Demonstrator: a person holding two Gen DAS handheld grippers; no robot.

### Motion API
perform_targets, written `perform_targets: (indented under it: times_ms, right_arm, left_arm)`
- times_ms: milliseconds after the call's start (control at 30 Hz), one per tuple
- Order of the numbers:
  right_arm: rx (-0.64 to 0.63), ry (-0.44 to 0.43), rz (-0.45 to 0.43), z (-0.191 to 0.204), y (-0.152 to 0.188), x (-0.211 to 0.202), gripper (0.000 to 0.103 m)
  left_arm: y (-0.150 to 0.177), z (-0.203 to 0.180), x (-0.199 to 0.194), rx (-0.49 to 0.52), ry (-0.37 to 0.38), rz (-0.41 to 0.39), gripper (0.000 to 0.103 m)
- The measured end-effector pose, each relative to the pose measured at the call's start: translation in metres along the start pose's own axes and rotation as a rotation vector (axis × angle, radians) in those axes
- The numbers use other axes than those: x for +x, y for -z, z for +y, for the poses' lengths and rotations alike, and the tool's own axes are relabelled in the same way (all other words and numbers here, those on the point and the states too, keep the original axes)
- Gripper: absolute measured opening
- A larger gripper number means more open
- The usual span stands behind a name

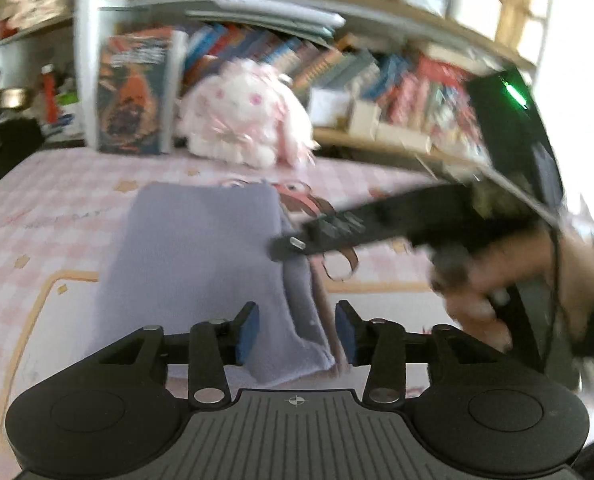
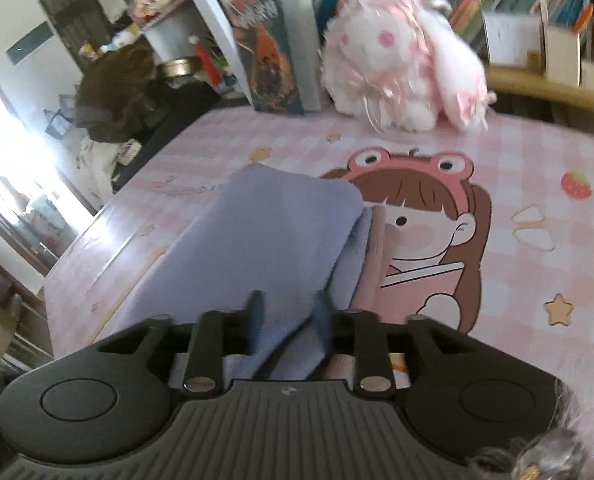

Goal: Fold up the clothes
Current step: 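Open the left gripper and release the folded sweater stack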

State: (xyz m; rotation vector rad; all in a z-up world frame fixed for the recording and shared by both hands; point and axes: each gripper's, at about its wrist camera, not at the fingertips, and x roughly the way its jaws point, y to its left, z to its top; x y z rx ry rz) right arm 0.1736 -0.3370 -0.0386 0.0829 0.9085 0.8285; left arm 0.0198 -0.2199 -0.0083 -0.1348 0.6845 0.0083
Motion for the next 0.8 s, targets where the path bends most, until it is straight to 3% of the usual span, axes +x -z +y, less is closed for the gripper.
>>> perform_targets:
  times_ms: [67,167,233,367,500,800]
  right_arm:
    - [-0.004,0.014,-0.011,0.004,0.007,-0.01,0.032]
    - [-0.01,0.035,-0.026,0.009,0.017,-0.025,0.043]
    - [-0.014,0.049,-0.037,0.013,0.024,-0.034,0.058]
    - [-0.012,0.091,-0.048,0.021,0.038,-0.049,0.069]
    - [-0.001,0.149,-0.047,0.029,0.053,-0.06,0.076]
    - [0.04,0.295,-0.057,0.062,0.08,-0.072,0.078]
  left_arm:
    - [0.0,0.005,-0.006,-0.032,-0.03,-0.008,0.047]
    - [0.002,0.013,-0.014,-0.075,-0.088,-0.015,0.052]
    - [0.005,0.019,-0.018,-0.11,-0.124,-0.015,0.063]
    - [0.011,0.032,-0.023,-0.184,-0.156,-0.01,0.072]
    - [0.013,0.042,-0.02,-0.183,-0.148,0.016,0.073]
    - [0.014,0.07,-0.026,-0.081,-0.062,0.047,0.077]
